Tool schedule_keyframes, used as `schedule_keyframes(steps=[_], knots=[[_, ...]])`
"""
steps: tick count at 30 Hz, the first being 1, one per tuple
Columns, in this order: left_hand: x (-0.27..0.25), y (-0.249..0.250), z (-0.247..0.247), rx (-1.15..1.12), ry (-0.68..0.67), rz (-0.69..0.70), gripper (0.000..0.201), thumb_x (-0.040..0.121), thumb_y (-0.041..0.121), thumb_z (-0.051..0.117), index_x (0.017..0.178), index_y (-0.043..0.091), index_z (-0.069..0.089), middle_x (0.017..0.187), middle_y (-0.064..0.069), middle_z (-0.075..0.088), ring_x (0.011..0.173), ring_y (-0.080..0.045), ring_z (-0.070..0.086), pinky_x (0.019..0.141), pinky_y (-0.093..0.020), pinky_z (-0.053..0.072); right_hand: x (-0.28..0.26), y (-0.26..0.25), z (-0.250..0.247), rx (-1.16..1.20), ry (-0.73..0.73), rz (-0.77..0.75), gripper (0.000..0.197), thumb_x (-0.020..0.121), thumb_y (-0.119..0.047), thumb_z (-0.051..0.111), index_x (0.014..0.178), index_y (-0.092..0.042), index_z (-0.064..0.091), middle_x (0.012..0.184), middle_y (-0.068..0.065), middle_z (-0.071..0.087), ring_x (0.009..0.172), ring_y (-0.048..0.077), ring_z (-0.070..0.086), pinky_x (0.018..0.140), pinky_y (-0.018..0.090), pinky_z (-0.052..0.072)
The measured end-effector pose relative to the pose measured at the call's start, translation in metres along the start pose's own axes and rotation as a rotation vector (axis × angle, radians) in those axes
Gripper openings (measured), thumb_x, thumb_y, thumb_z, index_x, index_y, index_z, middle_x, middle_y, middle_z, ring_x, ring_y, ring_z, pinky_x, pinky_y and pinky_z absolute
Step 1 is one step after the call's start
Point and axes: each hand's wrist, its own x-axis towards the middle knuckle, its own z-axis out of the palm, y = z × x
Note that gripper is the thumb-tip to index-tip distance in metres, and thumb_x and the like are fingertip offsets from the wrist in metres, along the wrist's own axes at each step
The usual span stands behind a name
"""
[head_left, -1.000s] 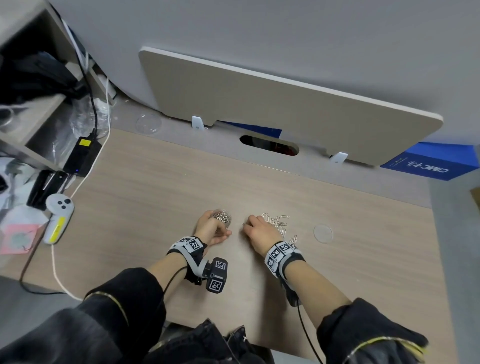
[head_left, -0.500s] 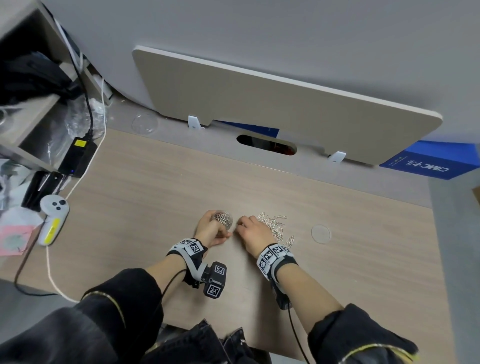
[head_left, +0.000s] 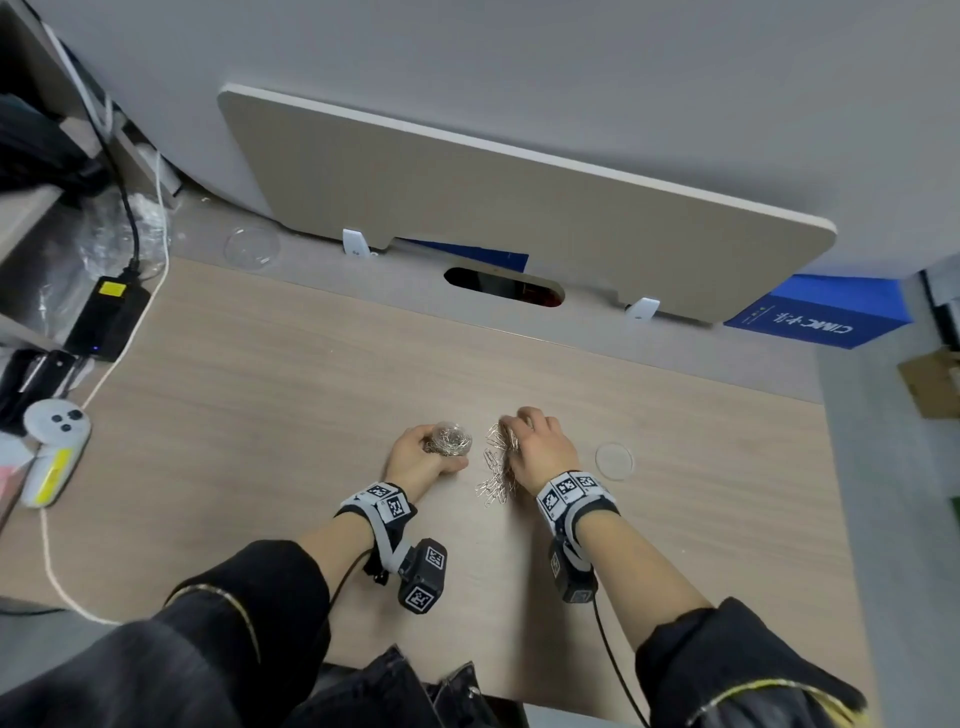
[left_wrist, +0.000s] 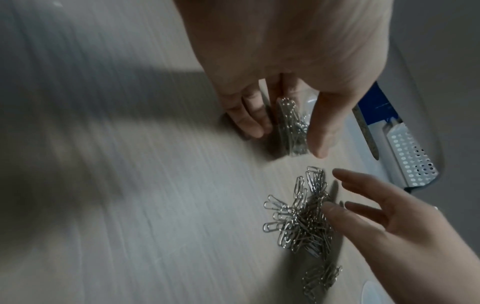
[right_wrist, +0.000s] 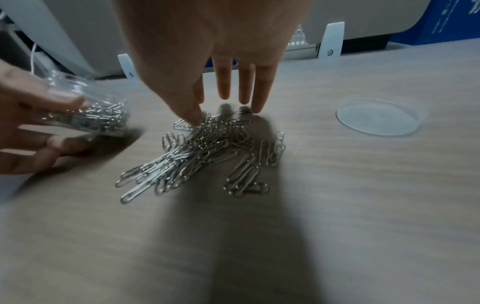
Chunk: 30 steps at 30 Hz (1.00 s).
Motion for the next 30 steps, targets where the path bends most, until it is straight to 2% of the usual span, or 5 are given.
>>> schedule_keyframes(steps=[6, 16, 21, 26, 30], knots=[[-0.001, 0.003, 0.0, 0.01, -0.079, 0.051, 0.064, 0.055, -0.003, 0.084, 0.111, 0.007, 0.056, 0.1, -0.007, 0.062, 0.084, -0.012, 0.06, 0.072, -0.008, 0.048, 0.001, -0.009, 0.009, -0.104, -0.163, -0.193, 0.058, 0.087, -0.019, 0.048, 0.143, -0.019, 0.037, 0.155, 0.005, 0.028, 0.138, 0.035, 0.029, 0.109, 0.046, 0.037], [0.001, -0.007, 0.004, 0.184, -0.114, 0.109, 0.062, 0.045, -0.001, 0.082, 0.095, 0.023, 0.052, 0.103, 0.0, 0.061, 0.092, -0.021, 0.062, 0.084, -0.029, 0.049, -0.026, 0.004, 0.0, 0.032, 0.016, -0.058, 0.041, 0.079, -0.005, 0.047, 0.116, -0.016, 0.06, 0.124, 0.001, 0.052, 0.113, 0.027, 0.047, 0.078, 0.037, 0.051], [0.005, -0.012, 0.001, 0.21, -0.129, 0.119, 0.063, 0.036, 0.012, 0.081, 0.088, 0.031, 0.052, 0.107, -0.006, 0.062, 0.092, -0.022, 0.062, 0.09, -0.04, 0.049, -0.028, 0.009, -0.003, 0.03, -0.053, 0.126, 0.051, 0.084, -0.013, 0.047, 0.134, -0.02, 0.046, 0.138, 0.005, 0.041, 0.119, 0.032, 0.042, 0.088, 0.038, 0.048], [0.003, -0.006, -0.001, 0.229, -0.144, 0.115, 0.063, 0.037, 0.011, 0.082, 0.088, 0.031, 0.051, 0.108, -0.008, 0.063, 0.093, -0.022, 0.061, 0.09, -0.036, 0.048, -0.035, -0.002, 0.006, 0.07, -0.072, 0.105, 0.042, 0.086, -0.012, 0.044, 0.126, -0.018, 0.054, 0.134, 0.001, 0.046, 0.12, 0.028, 0.043, 0.089, 0.036, 0.048], [0.009, -0.011, -0.001, 0.227, -0.148, 0.098, 0.066, 0.031, 0.019, 0.084, 0.085, 0.037, 0.052, 0.106, -0.006, 0.064, 0.093, -0.022, 0.063, 0.091, -0.041, 0.049, -0.037, -0.006, 0.004, 0.111, 0.059, 0.343, 0.035, 0.089, -0.031, 0.05, 0.121, -0.015, 0.051, 0.124, 0.007, 0.046, 0.115, 0.03, 0.045, 0.081, 0.038, 0.048]])
